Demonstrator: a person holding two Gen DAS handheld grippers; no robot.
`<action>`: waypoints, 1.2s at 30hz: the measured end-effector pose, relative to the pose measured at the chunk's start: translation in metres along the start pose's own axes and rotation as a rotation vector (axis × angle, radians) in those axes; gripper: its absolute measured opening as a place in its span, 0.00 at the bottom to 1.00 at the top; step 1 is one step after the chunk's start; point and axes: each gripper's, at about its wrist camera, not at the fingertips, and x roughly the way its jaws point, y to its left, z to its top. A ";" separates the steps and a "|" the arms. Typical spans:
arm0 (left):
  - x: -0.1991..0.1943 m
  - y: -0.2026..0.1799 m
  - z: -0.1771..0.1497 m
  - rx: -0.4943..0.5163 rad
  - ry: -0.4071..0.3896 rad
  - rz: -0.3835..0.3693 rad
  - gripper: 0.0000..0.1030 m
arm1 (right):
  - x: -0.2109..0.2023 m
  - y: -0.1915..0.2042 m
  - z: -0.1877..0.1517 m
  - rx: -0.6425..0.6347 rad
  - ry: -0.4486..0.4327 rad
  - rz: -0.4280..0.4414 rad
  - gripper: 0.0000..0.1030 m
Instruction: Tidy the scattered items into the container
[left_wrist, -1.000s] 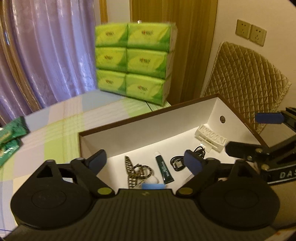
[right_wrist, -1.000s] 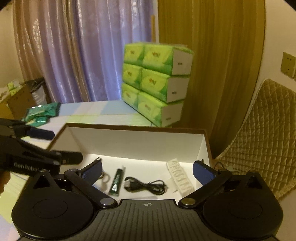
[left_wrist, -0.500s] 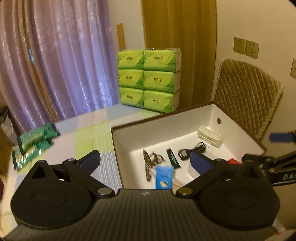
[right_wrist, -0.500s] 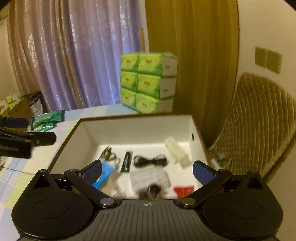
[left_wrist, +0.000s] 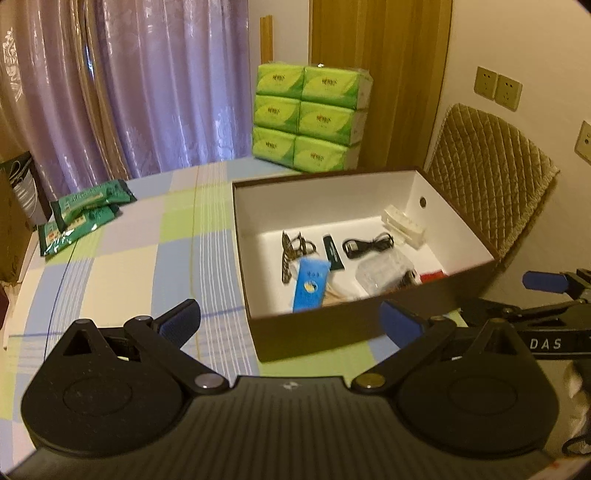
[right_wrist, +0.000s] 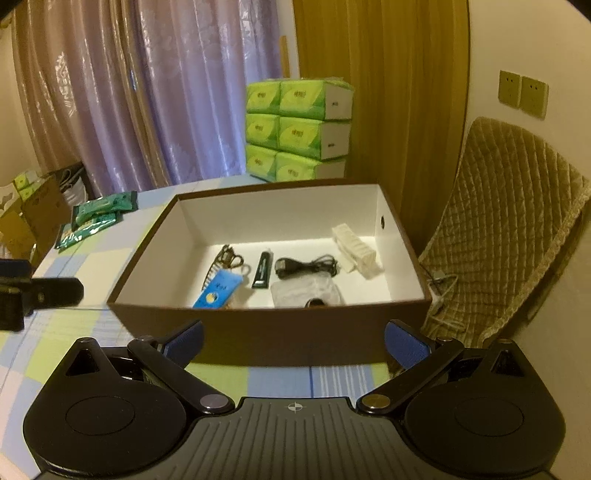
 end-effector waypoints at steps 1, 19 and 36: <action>-0.001 -0.001 -0.003 -0.002 0.005 0.002 0.99 | -0.001 0.001 -0.002 -0.001 0.003 0.000 0.98; -0.009 -0.018 -0.037 -0.035 0.064 0.021 0.99 | -0.015 -0.001 -0.033 0.002 0.054 0.008 0.98; -0.003 -0.029 -0.054 -0.029 0.122 0.016 0.99 | -0.012 -0.007 -0.051 0.036 0.114 0.022 0.98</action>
